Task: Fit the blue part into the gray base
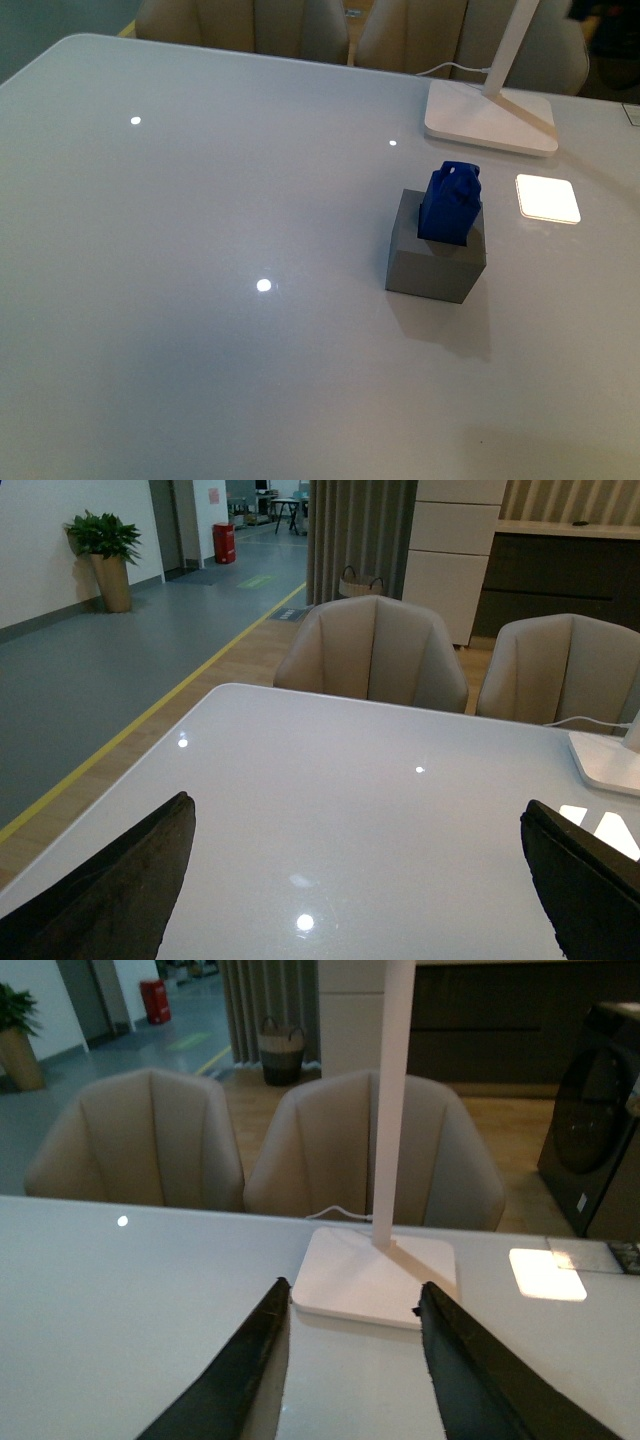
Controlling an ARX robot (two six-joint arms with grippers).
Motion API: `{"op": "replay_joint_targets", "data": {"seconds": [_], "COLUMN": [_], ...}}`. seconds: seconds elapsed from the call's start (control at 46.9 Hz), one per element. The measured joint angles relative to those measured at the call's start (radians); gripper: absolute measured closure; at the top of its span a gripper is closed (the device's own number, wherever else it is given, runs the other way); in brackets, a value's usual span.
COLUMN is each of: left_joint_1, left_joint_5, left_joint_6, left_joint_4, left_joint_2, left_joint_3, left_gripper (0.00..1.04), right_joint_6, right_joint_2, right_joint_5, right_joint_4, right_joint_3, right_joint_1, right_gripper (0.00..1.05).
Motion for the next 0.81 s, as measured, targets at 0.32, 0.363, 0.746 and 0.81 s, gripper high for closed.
{"op": "replay_joint_targets", "data": {"seconds": [0.32,0.363,0.746,0.81], "left_joint_1": [0.000,0.000,0.000,0.000], "left_joint_5": [0.000,0.000,0.000,0.000], "left_joint_6": [0.000,0.000,0.000,0.000], "left_joint_4": [0.000,0.000,0.000,0.000], "left_joint_2": [0.000,0.000,0.000,0.000], "left_joint_3": [0.000,0.000,0.000,0.000], "left_gripper": [0.07,0.07,0.07,0.07], "right_joint_6": [-0.018,-0.018,-0.018,-0.019], "right_joint_2": [-0.216,-0.251,-0.513,-0.568], "right_joint_5": [-0.083,-0.090,-0.202,-0.206], "right_joint_4": [-0.020,-0.033,-0.151,-0.196], "right_joint_3": [-0.217,-0.241,-0.391,-0.404], "right_joint_1": [-0.078,-0.090,-0.204,-0.205], "right_gripper": [1.03,1.03,1.03,1.03]}}
